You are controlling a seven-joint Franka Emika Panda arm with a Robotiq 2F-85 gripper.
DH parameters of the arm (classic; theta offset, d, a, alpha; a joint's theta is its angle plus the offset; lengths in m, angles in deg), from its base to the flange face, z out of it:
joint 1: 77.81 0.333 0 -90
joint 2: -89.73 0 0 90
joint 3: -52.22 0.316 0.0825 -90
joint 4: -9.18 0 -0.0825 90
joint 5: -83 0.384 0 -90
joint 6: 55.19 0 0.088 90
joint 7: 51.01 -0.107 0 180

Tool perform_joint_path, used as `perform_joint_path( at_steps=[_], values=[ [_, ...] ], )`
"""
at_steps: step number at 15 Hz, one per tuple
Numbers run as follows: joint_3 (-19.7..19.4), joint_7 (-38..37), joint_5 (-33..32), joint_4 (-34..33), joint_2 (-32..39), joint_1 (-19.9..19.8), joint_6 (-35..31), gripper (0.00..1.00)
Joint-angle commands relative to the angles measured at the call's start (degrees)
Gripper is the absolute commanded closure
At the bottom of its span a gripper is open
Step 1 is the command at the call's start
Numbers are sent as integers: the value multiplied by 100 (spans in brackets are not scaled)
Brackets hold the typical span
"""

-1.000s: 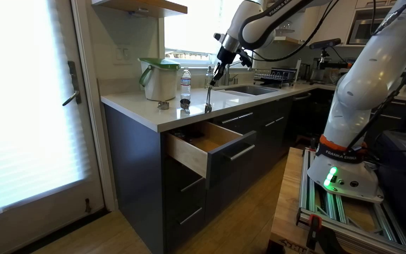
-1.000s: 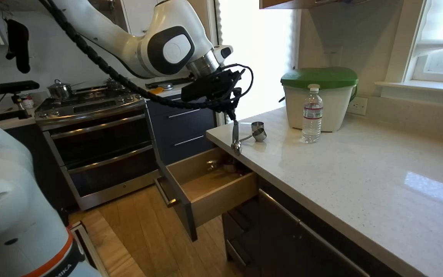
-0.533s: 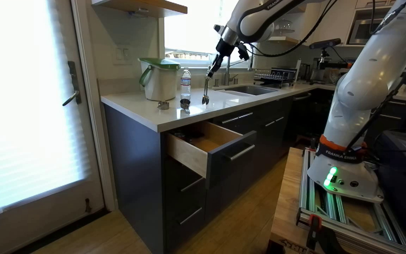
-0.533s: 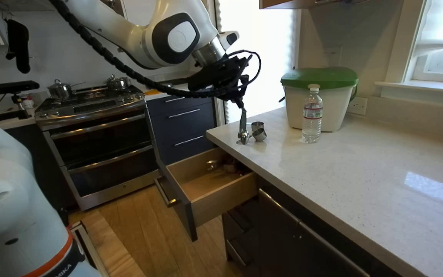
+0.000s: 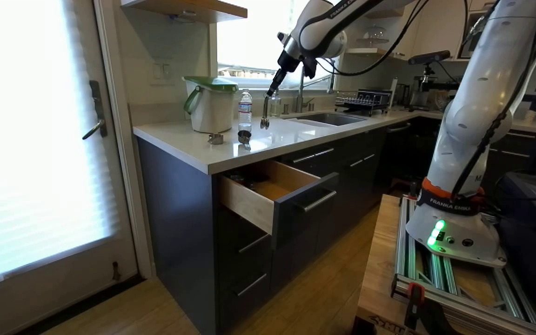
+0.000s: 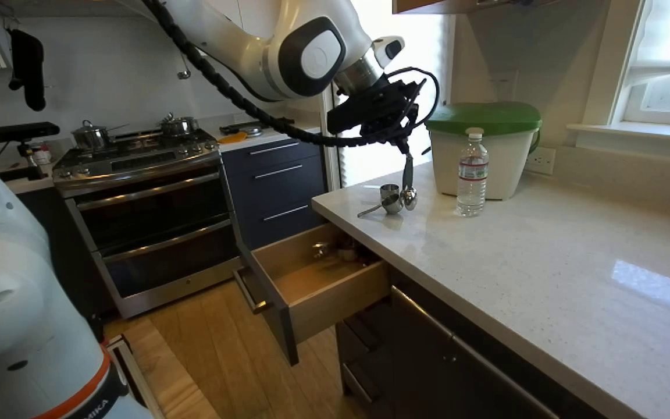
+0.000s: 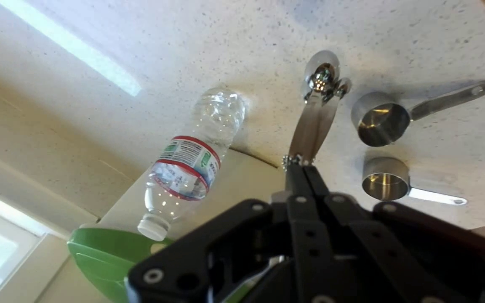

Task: Move the measuring spoons from the drawer to the countertop

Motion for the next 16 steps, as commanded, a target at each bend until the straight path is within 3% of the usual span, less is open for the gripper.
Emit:
perform_joint_path(
  at_steps=[1, 10, 16],
  values=[
    [-136, 119, 458, -479, 710, 35, -407, 99],
    [287, 686, 1728, -925, 1666, -72, -1429, 99],
    [325, 791, 1872, -1001, 1893, -225, -1659, 99]
  ],
)
